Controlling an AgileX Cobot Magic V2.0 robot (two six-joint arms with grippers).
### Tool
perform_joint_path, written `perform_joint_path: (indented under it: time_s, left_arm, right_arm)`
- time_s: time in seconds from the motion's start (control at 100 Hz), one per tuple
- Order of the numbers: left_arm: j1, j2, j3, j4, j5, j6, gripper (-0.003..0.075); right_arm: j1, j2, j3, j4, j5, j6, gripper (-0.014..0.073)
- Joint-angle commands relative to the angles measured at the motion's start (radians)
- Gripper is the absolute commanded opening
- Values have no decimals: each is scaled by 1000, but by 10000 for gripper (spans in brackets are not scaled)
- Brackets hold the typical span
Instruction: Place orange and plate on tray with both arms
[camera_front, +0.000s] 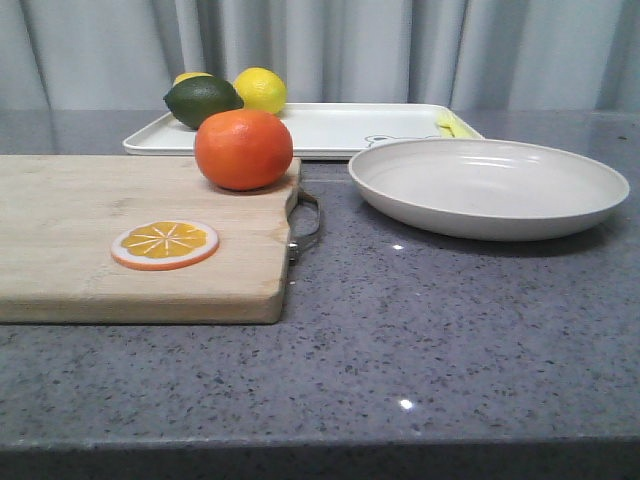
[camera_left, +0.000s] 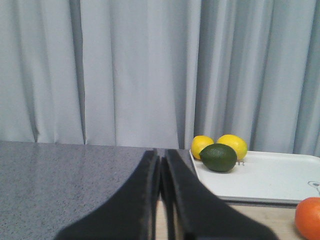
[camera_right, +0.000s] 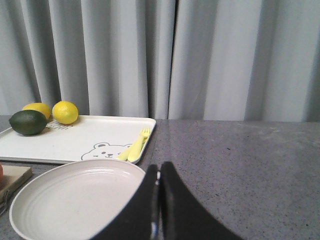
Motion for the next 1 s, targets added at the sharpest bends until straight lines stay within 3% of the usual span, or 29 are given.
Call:
perform_joint_path:
  time_s: [0.0, 0.13, 0.37, 0.56, 0.99]
  left_arm:
    - [1, 75, -143, -21, 89, -5, -20]
    - [1, 209, -337, -46, 348, 12, -20]
    - [1, 461, -602, -286, 647, 277, -20]
    - [1, 589, -660, -467, 674, 382, -20]
    - [1, 743, -659, -474, 710, 423, -17]
  right_arm:
    - [-2, 90, -125, 3, 32, 3, -101]
    - [-2, 210, -247, 3, 111, 3, -101]
    - [-2, 466, -495, 12, 460, 3, -101]
    - [-2, 607, -569, 12, 565, 3, -101]
    - [-2, 655, -569, 12, 480, 3, -101]
